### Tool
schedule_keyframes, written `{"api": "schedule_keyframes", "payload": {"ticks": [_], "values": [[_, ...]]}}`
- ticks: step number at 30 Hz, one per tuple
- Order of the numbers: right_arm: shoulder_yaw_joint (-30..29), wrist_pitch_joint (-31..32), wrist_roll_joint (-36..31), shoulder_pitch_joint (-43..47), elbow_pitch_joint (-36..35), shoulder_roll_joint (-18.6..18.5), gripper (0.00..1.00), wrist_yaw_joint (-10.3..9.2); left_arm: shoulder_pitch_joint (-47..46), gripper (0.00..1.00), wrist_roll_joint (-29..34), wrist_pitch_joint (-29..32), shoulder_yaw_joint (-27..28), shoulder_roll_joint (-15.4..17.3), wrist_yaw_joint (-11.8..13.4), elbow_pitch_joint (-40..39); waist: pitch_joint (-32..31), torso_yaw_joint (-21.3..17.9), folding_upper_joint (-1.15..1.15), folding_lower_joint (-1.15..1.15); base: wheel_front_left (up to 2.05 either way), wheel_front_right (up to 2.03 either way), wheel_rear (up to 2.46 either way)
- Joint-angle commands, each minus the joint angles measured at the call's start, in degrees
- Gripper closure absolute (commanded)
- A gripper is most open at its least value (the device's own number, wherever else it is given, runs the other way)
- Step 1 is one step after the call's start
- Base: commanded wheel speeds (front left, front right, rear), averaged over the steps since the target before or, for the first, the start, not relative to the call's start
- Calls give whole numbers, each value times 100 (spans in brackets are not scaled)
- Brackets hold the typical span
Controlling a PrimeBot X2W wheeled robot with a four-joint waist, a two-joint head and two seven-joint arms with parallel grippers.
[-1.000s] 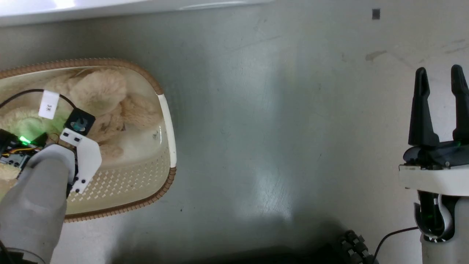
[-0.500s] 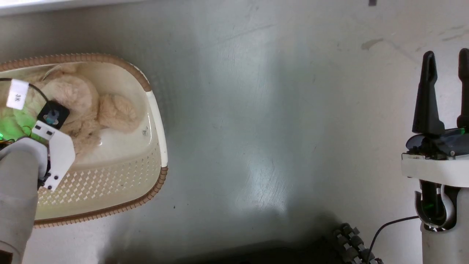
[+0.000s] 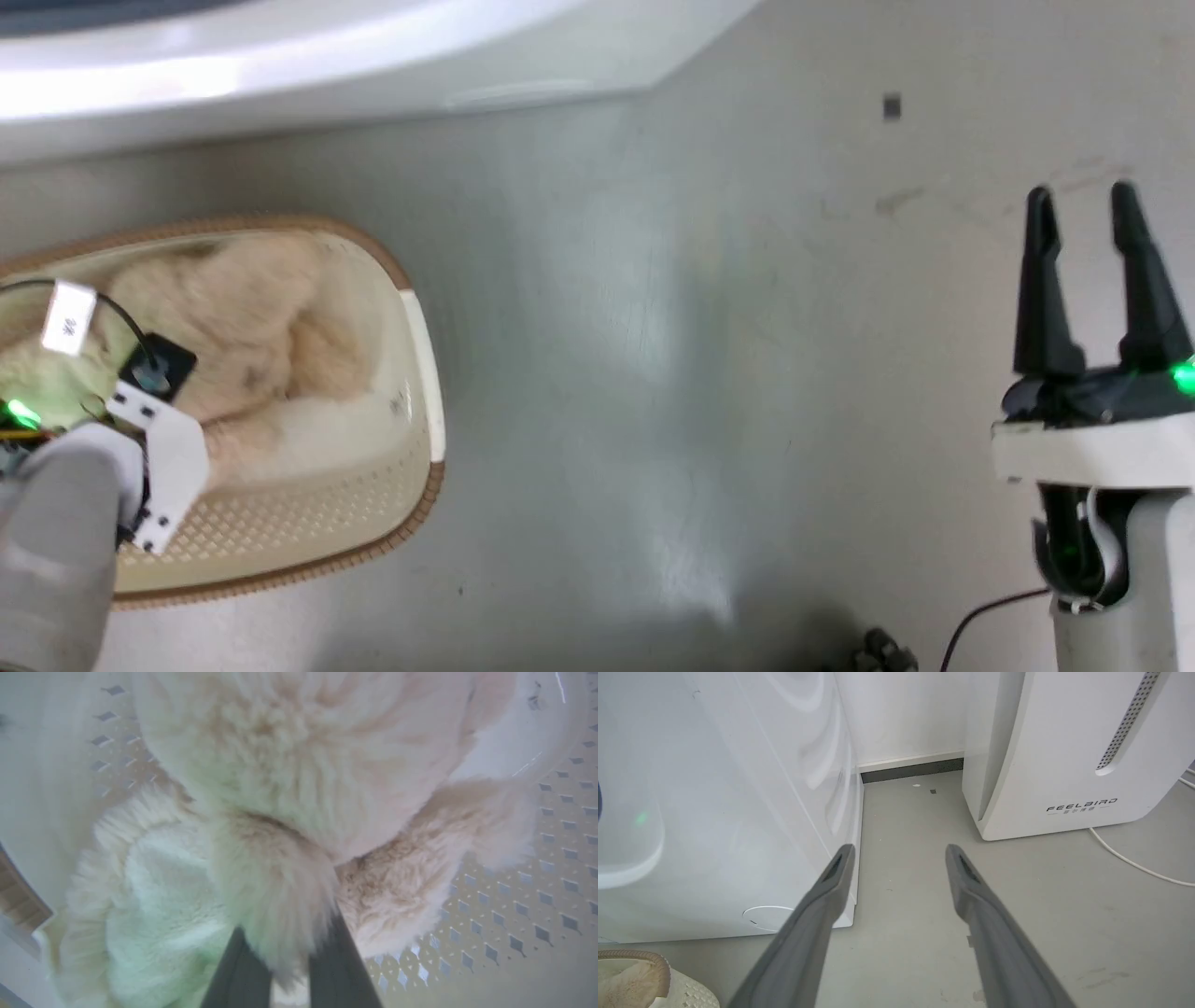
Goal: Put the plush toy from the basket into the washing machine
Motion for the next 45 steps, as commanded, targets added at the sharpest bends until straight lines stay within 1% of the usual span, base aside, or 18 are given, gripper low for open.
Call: {"api": "schedule_keyframes", "payload": {"ticks": [1,7,12,17,26,30,34,38,42,43,45], "values": [[19,-27,-43,114,48,-4,0,-5,108,100,-50,-103,-24,-19,-16,10,-464,69,0,0,0,0,0],[55,-27,-107,429,197,-4,0,-5,529,100,-349,-432,-247,-240,-22,10,-1246,200,0,0,0,0,0],[12,-27,-215,771,286,-4,0,-5,776,100,-714,-689,-508,-491,-23,10,-1934,397,0,0,0,0,0],[-41,-27,-333,1139,368,-4,0,-5,968,100,-1038,-965,-622,-697,-23,10,-2506,589,0,0,0,0,0],[-134,-27,-433,1703,477,-4,0,-5,1252,100,-1402,-1325,-647,-1022,-20,10,-3431,888,0,0,0,0,0],[-131,-27,-441,1850,494,-4,0,-5,1346,100,-1484,-1415,-606,-1116,21,-11,-3675,962,0,0,0,0,0],[-130,-27,-440,2018,504,-4,0,-5,1467,100,-1563,-1481,-559,-1229,129,-174,-3972,1058,0,0,0,0,0],[-130,-27,-427,2177,509,-4,0,-5,1567,100,-1624,-1500,-505,-1336,281,-505,-4238,1140,0,0,0,0,0],[-154,-27,-406,2329,516,-4,0,-5,1762,100,-1654,-1503,-435,-1355,465,-1060,-4459,1220,0,0,0,0,0],[-154,-27,-391,2422,518,-4,0,-5,1941,100,-1675,-1503,-362,-1325,608,-1510,-4577,1260,0,0,0,0,0],[-154,-27,-375,2451,517,-4,0,-5,2056,100,-1708,-1504,-280,-1289,711,-1825,-4624,1275,0,0,0,0,0]]}}
